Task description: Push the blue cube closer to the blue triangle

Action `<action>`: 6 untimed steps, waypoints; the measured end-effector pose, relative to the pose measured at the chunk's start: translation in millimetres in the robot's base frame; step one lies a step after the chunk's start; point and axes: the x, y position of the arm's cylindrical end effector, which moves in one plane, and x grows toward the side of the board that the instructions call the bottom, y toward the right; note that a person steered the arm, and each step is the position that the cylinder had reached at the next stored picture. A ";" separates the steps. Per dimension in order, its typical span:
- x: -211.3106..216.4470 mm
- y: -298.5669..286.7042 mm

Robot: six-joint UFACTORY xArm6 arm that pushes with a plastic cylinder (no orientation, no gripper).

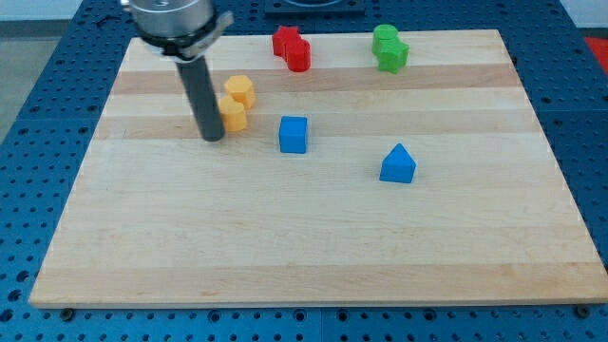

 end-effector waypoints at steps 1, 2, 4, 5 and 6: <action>-5.3 15.4; -26.0 8.7; -3.0 61.0; 3.6 115.0; 4.7 151.7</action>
